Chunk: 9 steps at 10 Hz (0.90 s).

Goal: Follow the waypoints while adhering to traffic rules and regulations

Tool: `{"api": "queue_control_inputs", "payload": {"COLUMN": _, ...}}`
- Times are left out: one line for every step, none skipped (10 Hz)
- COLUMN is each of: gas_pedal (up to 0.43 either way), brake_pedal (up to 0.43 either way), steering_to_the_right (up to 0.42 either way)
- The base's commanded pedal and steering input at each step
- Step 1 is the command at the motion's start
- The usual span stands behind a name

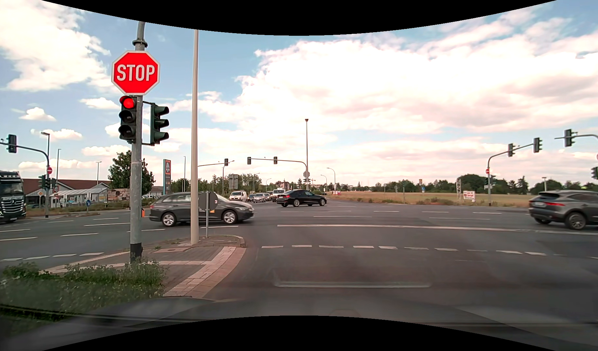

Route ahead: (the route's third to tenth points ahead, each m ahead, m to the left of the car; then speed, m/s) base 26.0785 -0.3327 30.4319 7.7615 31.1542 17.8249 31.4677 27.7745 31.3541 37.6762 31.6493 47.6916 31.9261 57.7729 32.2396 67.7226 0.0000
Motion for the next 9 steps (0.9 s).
{"api": "queue_control_inputs", "payload": {"gas_pedal": 0.0, "brake_pedal": 0.317, "steering_to_the_right": -0.004}}
{"api": "queue_control_inputs", "payload": {"gas_pedal": 0.0, "brake_pedal": 0.317, "steering_to_the_right": -0.005}}
{"api": "queue_control_inputs", "payload": {"gas_pedal": 0.0, "brake_pedal": 0.317, "steering_to_the_right": -0.004}}
{"api": "queue_control_inputs", "payload": {"gas_pedal": 0.0, "brake_pedal": 0.323, "steering_to_the_right": -0.004}}
{"api": "queue_control_inputs", "payload": {"gas_pedal": 0.0, "brake_pedal": 0.317, "steering_to_the_right": -0.005}}
{"api": "queue_control_inputs", "payload": {"gas_pedal": 0.0, "brake_pedal": 0.317, "steering_to_the_right": -0.004}}
{"api": "queue_control_inputs", "payload": {"gas_pedal": 0.0, "brake_pedal": 0.317, "steering_to_the_right": -0.005}}
{"api": "queue_control_inputs", "payload": {"gas_pedal": 0.0, "brake_pedal": 0.323, "steering_to_the_right": -0.004}}
{"api": "queue_control_inputs", "payload": {"gas_pedal": 0.0, "brake_pedal": 0.317, "steering_to_the_right": -0.005}}
